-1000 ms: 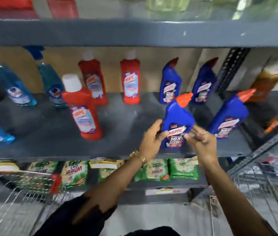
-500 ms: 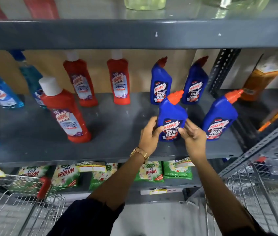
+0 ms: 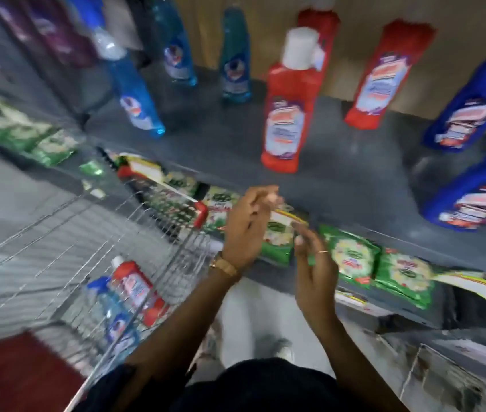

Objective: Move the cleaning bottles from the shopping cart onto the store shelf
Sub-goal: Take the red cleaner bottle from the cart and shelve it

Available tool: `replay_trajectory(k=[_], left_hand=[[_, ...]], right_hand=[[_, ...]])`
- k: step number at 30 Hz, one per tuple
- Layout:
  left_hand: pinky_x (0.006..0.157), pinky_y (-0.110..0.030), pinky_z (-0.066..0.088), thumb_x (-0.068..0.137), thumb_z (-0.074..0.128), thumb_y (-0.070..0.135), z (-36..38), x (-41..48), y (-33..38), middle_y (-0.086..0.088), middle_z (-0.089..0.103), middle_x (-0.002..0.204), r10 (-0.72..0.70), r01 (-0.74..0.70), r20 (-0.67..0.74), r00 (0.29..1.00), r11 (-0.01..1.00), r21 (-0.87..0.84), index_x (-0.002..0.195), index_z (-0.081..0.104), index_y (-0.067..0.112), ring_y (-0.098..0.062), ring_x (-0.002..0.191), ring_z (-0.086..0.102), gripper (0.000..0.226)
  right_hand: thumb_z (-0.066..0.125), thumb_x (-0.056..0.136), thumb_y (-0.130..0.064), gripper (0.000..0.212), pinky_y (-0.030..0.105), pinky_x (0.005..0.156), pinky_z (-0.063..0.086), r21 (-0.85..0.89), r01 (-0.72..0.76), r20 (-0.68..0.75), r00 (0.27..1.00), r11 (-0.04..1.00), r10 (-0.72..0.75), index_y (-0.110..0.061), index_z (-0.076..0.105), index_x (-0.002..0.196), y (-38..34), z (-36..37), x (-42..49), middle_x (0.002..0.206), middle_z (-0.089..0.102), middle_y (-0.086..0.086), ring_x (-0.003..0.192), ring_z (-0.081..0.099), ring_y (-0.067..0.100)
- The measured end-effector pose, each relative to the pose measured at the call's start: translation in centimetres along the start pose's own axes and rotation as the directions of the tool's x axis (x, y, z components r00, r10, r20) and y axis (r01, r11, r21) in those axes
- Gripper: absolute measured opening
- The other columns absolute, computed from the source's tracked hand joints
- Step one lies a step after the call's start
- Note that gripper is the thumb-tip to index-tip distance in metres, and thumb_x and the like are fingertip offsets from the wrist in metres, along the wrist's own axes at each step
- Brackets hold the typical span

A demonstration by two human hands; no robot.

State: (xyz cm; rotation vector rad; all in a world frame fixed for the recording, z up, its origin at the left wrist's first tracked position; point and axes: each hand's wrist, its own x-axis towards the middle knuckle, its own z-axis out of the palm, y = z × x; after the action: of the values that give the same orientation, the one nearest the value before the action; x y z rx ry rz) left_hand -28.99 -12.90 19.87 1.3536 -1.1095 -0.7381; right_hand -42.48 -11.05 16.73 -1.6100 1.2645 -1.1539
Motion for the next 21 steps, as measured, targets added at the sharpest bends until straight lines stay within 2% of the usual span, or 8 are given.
replay_trajectory(k=[2,6,9,11,12,15,19,21], left_hand=[[0.080,-0.016,0.052,0.094,0.052,0.021,-6.9,-1.5,-2.4,0.010,0.071,0.100,-0.022,0.045,-0.129,0.991,0.983,0.178,0.105,0.063,0.013,0.001,0.093,0.067,0.017],[0.077,-0.039,0.056,0.092,0.059,0.013,-19.0,-5.8,-10.3,-0.019,0.071,0.097,-0.285,0.412,-0.369,0.885,0.848,0.332,0.108,0.061,0.001,-0.026,0.085,0.067,0.020],[0.085,-0.043,0.046,0.090,0.058,0.010,-24.5,-8.6,-17.4,-0.031,0.065,0.110,-0.604,0.731,-0.413,0.681,0.540,0.416,0.114,0.058,-0.007,-0.040,0.102,0.063,0.029],[0.090,-0.040,0.043,0.092,0.057,0.018,-26.8,-10.0,-21.9,-0.030,0.062,0.120,-0.750,0.815,-0.397,0.529,0.320,0.483,0.118,0.059,-0.006,-0.041,0.113,0.058,0.036],[0.092,-0.039,0.042,0.092,0.057,0.020,-27.6,-10.6,-23.8,-0.028,0.062,0.123,-0.788,0.832,-0.385,0.480,0.271,0.483,0.118,0.060,-0.006,-0.040,0.115,0.057,0.037],[0.089,-0.039,0.046,0.093,0.054,0.025,-28.5,-11.4,-27.4,-0.027,0.062,0.122,-0.855,0.913,-0.373,0.360,0.241,0.329,0.117,0.056,-0.005,-0.039,0.112,0.059,0.038],[0.088,-0.038,0.047,0.090,0.060,0.022,-29.0,-10.9,-31.8,-0.029,0.063,0.117,-0.878,0.966,-0.404,0.257,0.239,0.096,0.112,0.059,-0.010,-0.038,0.110,0.061,0.039],[0.081,-0.034,0.047,0.086,0.066,0.020,-28.9,-10.4,-33.0,-0.027,0.065,0.106,-0.883,0.969,-0.434,0.176,0.233,-0.081,0.103,0.061,-0.008,-0.035,0.107,0.062,0.033]], right_hand=[[0.045,0.096,-0.031,0.029,0.013,0.098,0.039,-0.019,0.012,0.280,0.960,1.000,-0.006,-0.020,0.061,0.117,-1.0,5.6,-1.3,0.119,0.062,-0.012,0.114,0.052,-0.008],[0.046,0.096,-0.032,0.031,0.031,0.098,0.045,-0.116,0.101,0.634,0.773,0.988,-0.004,-0.016,0.062,0.117,-2.3,17.1,-2.6,0.120,0.065,0.003,0.115,0.057,0.016],[0.042,0.098,-0.031,0.033,0.036,0.095,0.043,-0.300,0.168,0.696,0.712,0.939,0.095,-0.014,0.059,0.120,-1.6,24.1,-2.6,0.121,0.064,0.011,0.114,0.055,0.026],[0.040,0.098,-0.032,0.034,0.041,0.092,0.042,-0.469,0.242,0.682,0.711,0.850,0.173,-0.014,0.058,0.121,-0.5,28.0,-2.8,0.116,0.066,0.018,0.109,0.056,0.034],[0.040,0.097,-0.033,0.035,0.042,0.094,0.040,-0.549,0.281,0.664,0.719,0.787,0.206,-0.015,0.057,0.123,0.1,29.5,-2.9,0.115,0.067,0.019,0.109,0.057,0.035],[0.037,0.097,-0.034,0.036,0.043,0.098,0.032,-0.690,0.386,0.628,0.741,0.612,0.240,-0.019,0.053,0.126,1.4,31.3,-3.5,0.117,0.068,0.015,0.114,0.055,0.028],[0.040,0.095,-0.036,0.040,0.041,0.100,0.033,-0.746,0.446,0.619,0.739,0.494,0.267,-0.024,0.048,0.132,2.6,31.9,-3.5,0.123,0.066,0.008,0.121,0.052,0.024],[0.048,0.092,-0.033,0.038,0.042,0.097,0.038,-0.747,0.463,0.618,0.748,0.477,0.243,-0.023,0.053,0.128,2.4,32.1,-3.5,0.116,0.070,0.009,0.113,0.059,0.026]])
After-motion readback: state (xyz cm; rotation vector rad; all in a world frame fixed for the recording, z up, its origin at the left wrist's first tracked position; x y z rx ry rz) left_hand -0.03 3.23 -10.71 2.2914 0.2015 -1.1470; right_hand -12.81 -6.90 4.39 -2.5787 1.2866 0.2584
